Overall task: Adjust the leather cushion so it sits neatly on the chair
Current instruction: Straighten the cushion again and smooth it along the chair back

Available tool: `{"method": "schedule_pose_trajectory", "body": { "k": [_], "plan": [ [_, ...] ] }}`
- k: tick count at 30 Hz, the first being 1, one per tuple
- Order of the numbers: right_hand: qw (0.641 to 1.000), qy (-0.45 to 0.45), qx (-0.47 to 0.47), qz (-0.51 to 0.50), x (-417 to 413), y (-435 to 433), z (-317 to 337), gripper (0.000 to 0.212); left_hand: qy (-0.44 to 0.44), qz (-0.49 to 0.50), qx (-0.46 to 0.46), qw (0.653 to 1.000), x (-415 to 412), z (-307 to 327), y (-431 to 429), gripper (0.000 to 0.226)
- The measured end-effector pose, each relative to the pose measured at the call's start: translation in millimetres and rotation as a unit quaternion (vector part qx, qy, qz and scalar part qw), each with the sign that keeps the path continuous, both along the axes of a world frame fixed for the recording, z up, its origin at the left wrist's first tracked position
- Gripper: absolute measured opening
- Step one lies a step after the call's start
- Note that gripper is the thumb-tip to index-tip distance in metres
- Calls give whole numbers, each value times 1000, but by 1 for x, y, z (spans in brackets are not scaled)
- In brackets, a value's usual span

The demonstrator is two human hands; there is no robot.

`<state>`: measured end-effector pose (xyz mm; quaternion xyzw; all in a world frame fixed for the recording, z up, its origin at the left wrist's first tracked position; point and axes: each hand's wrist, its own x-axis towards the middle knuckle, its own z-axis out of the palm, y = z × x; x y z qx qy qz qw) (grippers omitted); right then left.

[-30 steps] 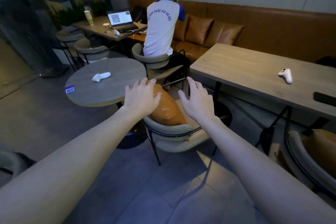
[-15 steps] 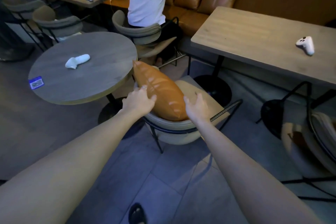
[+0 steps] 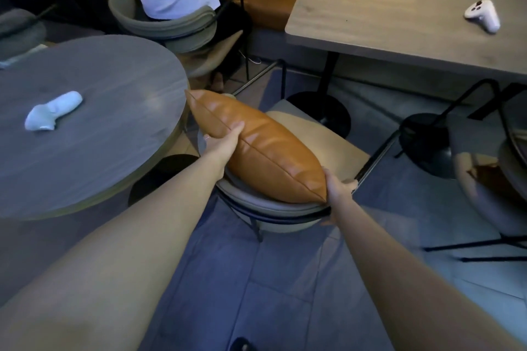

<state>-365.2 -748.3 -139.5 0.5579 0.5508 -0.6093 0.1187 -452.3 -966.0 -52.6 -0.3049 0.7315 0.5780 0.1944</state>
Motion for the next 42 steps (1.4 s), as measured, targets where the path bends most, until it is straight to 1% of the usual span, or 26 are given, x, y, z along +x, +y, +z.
{"method": "schedule_pose_trajectory", "body": {
  "k": [2, 4, 7, 9, 13, 17, 22, 27, 30, 31, 33, 35, 37, 38, 40, 41, 42],
  "plan": [
    [1000, -4, -8, -10, -4, 1, -8, 134, -22, 26, 14, 999, -11, -7, 1, 119],
    [1000, 0, -7, -20, -7, 4, -15, 127, -44, 43, 26, 998, -21, -10, 1, 118],
    [998, 32, 55, -12, 0, 8, -20, 95, -61, 49, 32, 996, -32, -14, -3, 118],
    [995, 35, 89, 13, 9, 9, -26, 87, -48, 47, 29, 997, -33, -18, -7, 116],
    [989, 48, 133, 30, 12, 15, -34, 89, -31, 42, 24, 998, -31, -28, -11, 118],
    [985, 57, 161, 30, 10, 32, -34, 87, -51, 34, 18, 998, -31, -30, -3, 124],
    [979, 61, 187, 53, 3, 70, -28, 84, -42, 59, 21, 997, -21, -34, 26, 125],
    [976, 71, 198, 51, 1, 109, -23, 89, -50, 66, 20, 996, -6, -40, 60, 140],
    [975, 76, 206, 42, 11, 120, -18, 98, -42, 75, 3, 996, 0, -48, 77, 150],
    [976, 76, 198, 39, 18, 118, -18, 100, -38, 80, -3, 996, 1, -51, 80, 155],
    [982, 79, 171, 32, 31, 111, -25, 97, -43, 78, -15, 996, 2, -55, 85, 159],
    [981, 89, 168, 29, 32, 115, -40, 88, -49, 75, -11, 996, 5, -52, 87, 156],
    [981, 100, 165, 21, 25, 128, -50, 62, -56, 75, 7, 996, 7, -48, 87, 153],
    [981, 107, 160, 16, 22, 133, -50, 53, -63, 76, 17, 995, 8, -45, 88, 153],
    [980, 117, 156, 29, 20, 142, -44, 43, -79, 72, 34, 994, 9, -44, 92, 153],
    [980, 118, 155, 39, 19, 146, -40, 41, -86, 68, 44, 993, 9, -44, 96, 152],
    [980, 116, 157, 44, 18, 151, -40, 43, -94, 63, 54, 992, 9, -45, 100, 152]
  ]
}}
